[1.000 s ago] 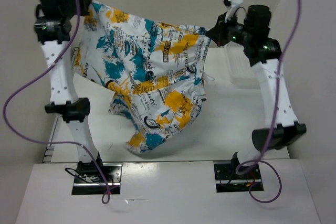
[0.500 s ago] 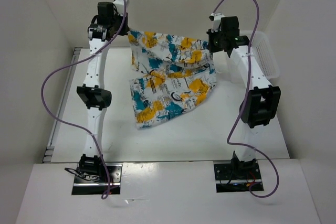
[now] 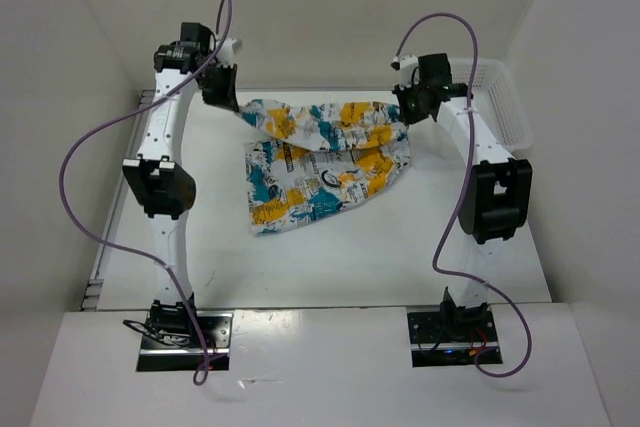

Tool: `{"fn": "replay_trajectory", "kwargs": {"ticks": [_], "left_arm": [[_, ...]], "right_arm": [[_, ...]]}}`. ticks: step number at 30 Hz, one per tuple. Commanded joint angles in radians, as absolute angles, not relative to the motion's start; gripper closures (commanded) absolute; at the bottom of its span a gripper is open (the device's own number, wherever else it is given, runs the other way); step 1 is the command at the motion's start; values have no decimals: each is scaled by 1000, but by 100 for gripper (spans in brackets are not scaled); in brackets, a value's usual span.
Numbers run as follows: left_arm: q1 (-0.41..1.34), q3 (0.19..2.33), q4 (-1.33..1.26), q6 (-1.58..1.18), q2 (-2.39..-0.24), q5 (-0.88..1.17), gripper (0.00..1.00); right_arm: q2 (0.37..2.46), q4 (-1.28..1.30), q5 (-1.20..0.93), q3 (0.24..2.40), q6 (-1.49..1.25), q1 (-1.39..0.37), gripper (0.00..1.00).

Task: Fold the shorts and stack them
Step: Fold the shorts

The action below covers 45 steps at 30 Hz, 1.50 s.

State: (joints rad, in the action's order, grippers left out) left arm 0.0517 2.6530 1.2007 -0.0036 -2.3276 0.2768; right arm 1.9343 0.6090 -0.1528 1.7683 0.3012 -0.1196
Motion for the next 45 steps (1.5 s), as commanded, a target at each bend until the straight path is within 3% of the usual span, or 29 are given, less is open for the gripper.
{"fn": "replay_trajectory", "kwargs": {"ticks": [1,2,7,10,16,18,23,33,34,35,36,37,38,41,45], "left_arm": [[66,2418,1246,0,-2123,342,100],[84,2269,1227,0,-2047,342,100],[130,1916,1184,0,-1849,342,100],[121,1823,1193,0,-1801,351,100],[112,1871,1270,0,-1792,371,100],[112,1836,1270,0,-1781,348,100],[207,1501,1167,0,-1729,296,100],[261,1310,1054,0,-1778,261,100],[273,1287,1045,0,-1778,261,98],[288,1276,1045,0,-1778,271,95],[288,1267,1029,0,-1789,272,90],[305,1267,1029,0,-1789,272,75],[319,1255,1029,0,-1798,272,69],[319,1255,1075,0,-1763,262,60],[310,1366,1190,0,-1680,262,57]], "right_arm": [[1784,675,-227,1734,380,-69,100],[1769,695,-260,1720,418,-69,100],[1701,767,-316,1635,475,-69,100],[1681,790,-316,1649,486,-69,100],[1690,896,-316,1695,592,-60,100],[1669,923,-278,1620,630,-80,100],[1629,888,-123,1387,718,-104,100],[1620,671,35,1204,635,-144,100],[1631,654,52,1204,624,-144,97],[1631,641,66,1204,624,-144,65],[1641,641,66,1204,615,-144,45],[1641,641,66,1204,615,-144,30],[1641,641,66,1204,615,-144,7],[1596,696,55,1256,629,-144,2],[1433,747,-21,1322,680,-144,5]]}}
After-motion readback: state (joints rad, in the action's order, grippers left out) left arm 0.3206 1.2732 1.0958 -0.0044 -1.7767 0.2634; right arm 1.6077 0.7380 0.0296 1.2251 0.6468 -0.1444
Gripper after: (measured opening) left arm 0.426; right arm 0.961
